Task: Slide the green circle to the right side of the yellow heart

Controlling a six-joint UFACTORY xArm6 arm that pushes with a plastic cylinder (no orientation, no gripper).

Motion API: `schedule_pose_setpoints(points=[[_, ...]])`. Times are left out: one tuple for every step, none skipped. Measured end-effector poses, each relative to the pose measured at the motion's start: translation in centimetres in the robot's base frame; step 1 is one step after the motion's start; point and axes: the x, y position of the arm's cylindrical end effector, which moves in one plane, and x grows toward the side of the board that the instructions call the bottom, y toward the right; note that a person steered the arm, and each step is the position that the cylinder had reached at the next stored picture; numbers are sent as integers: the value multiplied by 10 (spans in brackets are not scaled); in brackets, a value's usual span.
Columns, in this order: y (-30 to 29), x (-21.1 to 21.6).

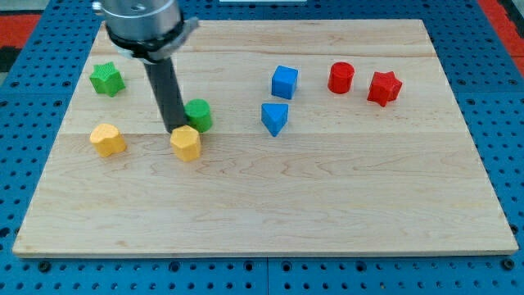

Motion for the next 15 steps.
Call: schedule_pose_setpoints(points=[[21, 26], [10, 36], [-11, 8], [-3, -29], [-2, -62], [-2, -88], [30, -90], [44, -72], [52, -58], [49, -46], [28, -22], [20, -7], [24, -7], [34, 8], [27, 13]])
